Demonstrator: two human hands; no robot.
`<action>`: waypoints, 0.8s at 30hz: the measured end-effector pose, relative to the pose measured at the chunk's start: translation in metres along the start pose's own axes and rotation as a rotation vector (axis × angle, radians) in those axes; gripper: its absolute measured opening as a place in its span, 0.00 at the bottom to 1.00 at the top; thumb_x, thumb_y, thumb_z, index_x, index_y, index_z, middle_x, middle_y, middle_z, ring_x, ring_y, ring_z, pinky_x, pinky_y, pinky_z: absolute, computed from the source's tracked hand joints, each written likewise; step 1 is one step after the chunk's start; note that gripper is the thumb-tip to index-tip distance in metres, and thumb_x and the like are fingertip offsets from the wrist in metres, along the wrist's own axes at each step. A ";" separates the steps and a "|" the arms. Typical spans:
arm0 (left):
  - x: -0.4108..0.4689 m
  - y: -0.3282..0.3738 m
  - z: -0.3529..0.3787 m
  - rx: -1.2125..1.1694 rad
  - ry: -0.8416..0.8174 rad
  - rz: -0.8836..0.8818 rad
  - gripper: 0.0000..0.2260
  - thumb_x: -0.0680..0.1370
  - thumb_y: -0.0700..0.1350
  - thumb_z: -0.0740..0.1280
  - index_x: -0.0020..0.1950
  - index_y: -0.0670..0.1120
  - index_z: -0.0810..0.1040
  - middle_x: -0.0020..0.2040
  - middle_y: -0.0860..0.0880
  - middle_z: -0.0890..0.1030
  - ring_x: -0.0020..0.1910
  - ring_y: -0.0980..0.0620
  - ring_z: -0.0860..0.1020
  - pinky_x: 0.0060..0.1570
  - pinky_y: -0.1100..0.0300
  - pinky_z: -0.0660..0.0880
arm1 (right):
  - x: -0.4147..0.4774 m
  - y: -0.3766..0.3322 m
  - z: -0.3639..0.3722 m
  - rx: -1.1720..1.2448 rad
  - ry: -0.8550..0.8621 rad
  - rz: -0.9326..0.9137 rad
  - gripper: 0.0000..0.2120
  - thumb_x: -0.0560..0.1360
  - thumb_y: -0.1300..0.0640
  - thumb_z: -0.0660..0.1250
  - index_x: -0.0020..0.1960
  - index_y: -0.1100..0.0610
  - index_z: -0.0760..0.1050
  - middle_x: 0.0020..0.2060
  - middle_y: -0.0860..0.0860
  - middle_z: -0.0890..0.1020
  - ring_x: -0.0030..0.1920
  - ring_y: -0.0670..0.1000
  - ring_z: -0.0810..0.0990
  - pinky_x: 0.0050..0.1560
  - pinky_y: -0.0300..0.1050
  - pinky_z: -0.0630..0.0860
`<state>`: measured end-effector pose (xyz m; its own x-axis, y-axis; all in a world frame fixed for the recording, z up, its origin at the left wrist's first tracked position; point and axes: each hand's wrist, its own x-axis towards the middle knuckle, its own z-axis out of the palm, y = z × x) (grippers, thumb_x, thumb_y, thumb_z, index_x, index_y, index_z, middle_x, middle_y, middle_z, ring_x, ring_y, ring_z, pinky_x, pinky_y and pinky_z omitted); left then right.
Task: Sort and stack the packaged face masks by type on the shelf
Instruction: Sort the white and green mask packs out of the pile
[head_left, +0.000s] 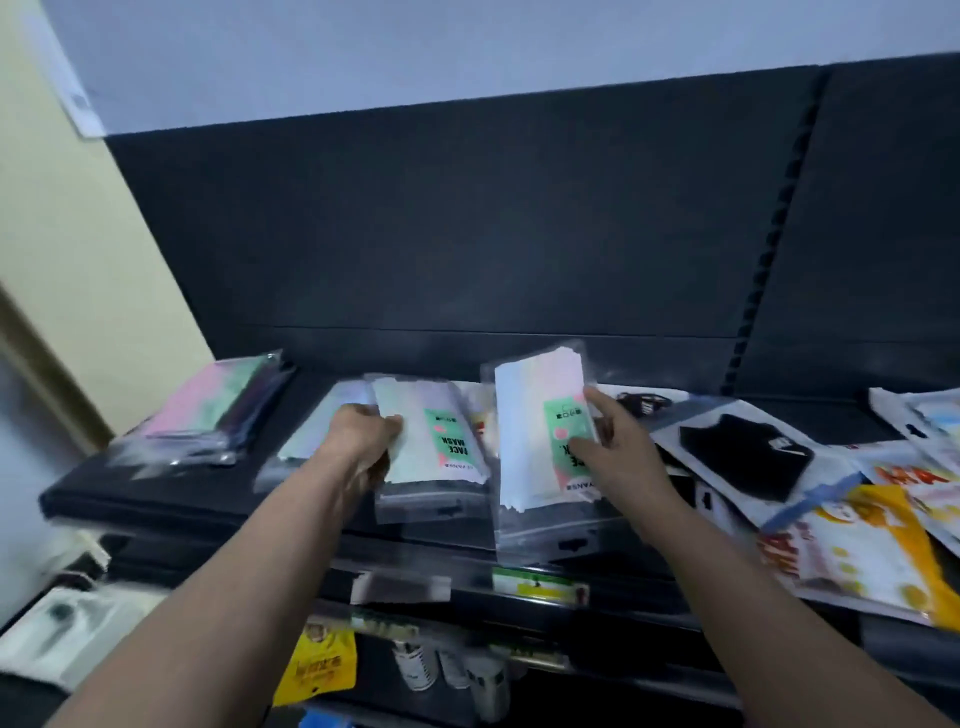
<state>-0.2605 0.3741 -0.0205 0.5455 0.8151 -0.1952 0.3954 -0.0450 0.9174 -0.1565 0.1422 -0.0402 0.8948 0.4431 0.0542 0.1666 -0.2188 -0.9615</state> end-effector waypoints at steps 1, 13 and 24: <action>0.009 -0.001 -0.017 0.034 0.024 0.038 0.01 0.79 0.38 0.64 0.47 0.42 0.74 0.38 0.40 0.78 0.32 0.46 0.74 0.33 0.58 0.69 | 0.005 -0.004 0.015 -0.017 -0.002 -0.016 0.28 0.74 0.63 0.66 0.71 0.46 0.66 0.57 0.46 0.80 0.54 0.50 0.80 0.56 0.57 0.78; 0.146 -0.014 -0.102 0.533 0.005 0.328 0.24 0.76 0.39 0.65 0.72 0.43 0.66 0.61 0.39 0.79 0.60 0.39 0.77 0.61 0.53 0.72 | 0.050 -0.038 0.155 0.047 0.107 0.001 0.27 0.76 0.65 0.66 0.71 0.49 0.66 0.53 0.45 0.78 0.44 0.38 0.77 0.41 0.38 0.76; 0.178 -0.026 -0.106 0.953 0.031 0.538 0.15 0.76 0.41 0.64 0.61 0.39 0.71 0.61 0.38 0.70 0.60 0.37 0.69 0.56 0.48 0.71 | 0.062 -0.049 0.206 -0.039 0.082 0.081 0.33 0.72 0.66 0.68 0.73 0.49 0.63 0.51 0.45 0.79 0.48 0.43 0.78 0.54 0.48 0.78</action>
<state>-0.2526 0.5815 -0.0422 0.8047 0.5683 0.1716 0.5275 -0.8171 0.2324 -0.1945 0.3598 -0.0458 0.9365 0.3506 -0.0001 0.1068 -0.2857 -0.9523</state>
